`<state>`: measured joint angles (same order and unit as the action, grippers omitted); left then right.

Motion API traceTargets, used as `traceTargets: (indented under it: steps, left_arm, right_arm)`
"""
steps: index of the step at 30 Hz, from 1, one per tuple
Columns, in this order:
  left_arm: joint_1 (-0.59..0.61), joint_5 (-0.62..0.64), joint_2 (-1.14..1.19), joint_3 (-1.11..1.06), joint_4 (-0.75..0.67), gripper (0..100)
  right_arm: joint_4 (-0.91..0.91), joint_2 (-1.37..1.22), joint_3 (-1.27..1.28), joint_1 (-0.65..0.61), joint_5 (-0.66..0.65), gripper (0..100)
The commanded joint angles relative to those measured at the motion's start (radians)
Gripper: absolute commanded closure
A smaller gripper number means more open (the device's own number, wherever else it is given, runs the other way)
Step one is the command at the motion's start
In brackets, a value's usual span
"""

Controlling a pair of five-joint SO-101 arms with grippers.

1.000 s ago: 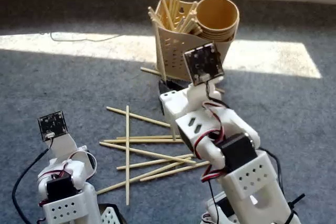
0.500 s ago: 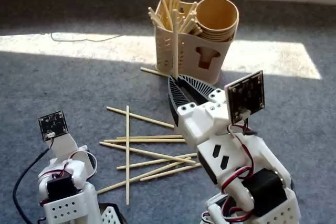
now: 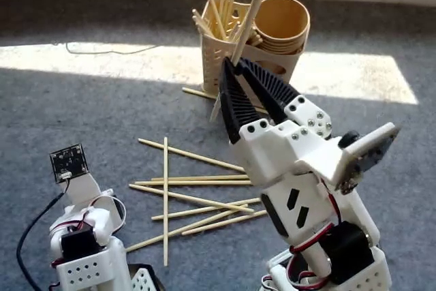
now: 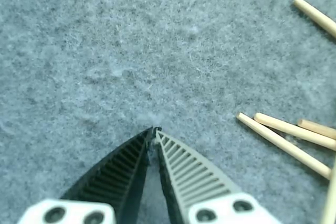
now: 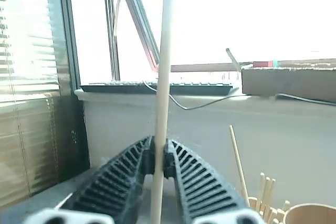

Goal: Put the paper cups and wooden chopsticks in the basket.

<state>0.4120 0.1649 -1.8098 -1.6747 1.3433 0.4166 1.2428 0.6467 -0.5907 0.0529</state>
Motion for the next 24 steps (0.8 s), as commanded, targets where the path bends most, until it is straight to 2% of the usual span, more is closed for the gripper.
traceTargets:
  steps: [1, 3, 9, 16, 24]
  left_arm:
    - [-0.008, -0.005, -0.002, -0.021, 0.005, 99]
    - [-0.008, -0.005, -0.002, -0.021, 0.005, 99]
    - [-0.008, -0.005, -0.002, -0.021, 0.005, 99]
    - [-0.008, -0.005, -0.002, -0.021, 0.005, 99]
    - [-0.008, -0.005, -0.002, -0.021, 0.005, 99]
  right_arm:
    - [-0.114, 0.001, -0.005, 0.013, 0.003, 99.2]
    - [-0.17, -0.001, -0.005, 0.028, -0.002, 99.2]
    - [-0.317, -0.064, 0.007, 0.096, -0.147, 99.2]
    - [-0.449, -0.309, -0.044, 0.102, -0.158, 99.2]
    - [-0.618, -0.55, -0.059, 0.182, -0.153, 99.2]
